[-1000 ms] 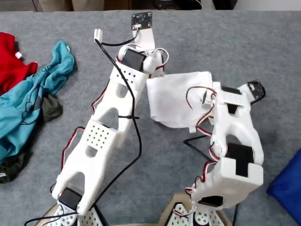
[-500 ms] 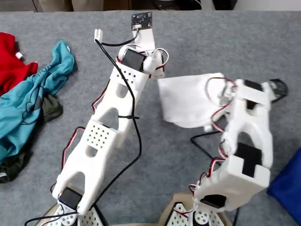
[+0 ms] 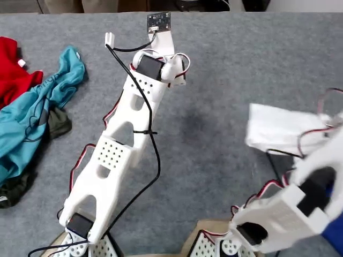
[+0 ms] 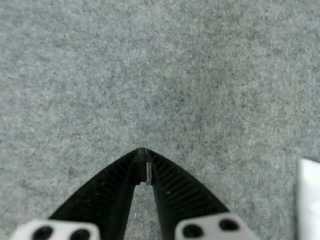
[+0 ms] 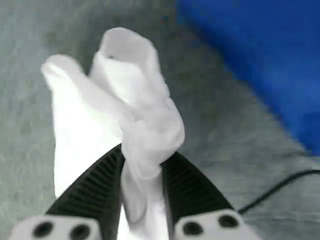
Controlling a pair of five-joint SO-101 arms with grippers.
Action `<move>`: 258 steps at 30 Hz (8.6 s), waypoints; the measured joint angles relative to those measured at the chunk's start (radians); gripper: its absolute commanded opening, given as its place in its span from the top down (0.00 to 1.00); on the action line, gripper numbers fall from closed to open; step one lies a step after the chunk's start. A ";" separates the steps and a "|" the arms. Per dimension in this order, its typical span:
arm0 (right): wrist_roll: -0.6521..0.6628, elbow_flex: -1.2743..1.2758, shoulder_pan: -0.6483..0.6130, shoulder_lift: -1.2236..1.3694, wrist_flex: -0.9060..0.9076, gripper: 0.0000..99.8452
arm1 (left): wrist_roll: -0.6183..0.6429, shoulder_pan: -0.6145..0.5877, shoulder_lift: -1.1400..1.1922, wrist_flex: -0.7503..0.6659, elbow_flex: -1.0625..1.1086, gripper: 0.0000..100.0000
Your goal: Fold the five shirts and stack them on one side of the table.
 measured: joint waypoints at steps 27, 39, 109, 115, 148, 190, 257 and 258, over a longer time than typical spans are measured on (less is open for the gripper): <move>0.385 -0.293 0.644 0.005 0.015 0.99 | 0.000 -0.005 0.000 0.000 0.000 0.98; 0.597 -0.293 0.718 0.057 0.069 0.77 | 0.000 -0.005 0.000 0.002 0.000 0.98; 0.951 1.639 -0.755 -1.606 -0.605 0.99 | -0.439 -0.816 -1.826 -0.137 1.938 0.98; 0.951 1.797 -0.755 -1.959 -0.531 0.99 | -0.439 -0.816 -2.038 -0.348 2.226 0.98; 0.951 1.814 -0.753 -1.987 -0.181 0.99 | -0.440 -0.816 -2.219 -0.353 2.447 0.98; 0.951 1.814 -0.753 -1.987 -0.181 0.99 | -0.548 -1.306 -1.002 0.138 1.250 0.88; 0.950 1.591 -1.278 -1.913 -0.695 0.99 | -0.669 -1.373 -1.643 0.149 1.697 0.98; 0.950 1.591 -1.307 -1.875 -0.727 0.99 | -0.669 -1.373 -1.671 0.149 1.723 0.98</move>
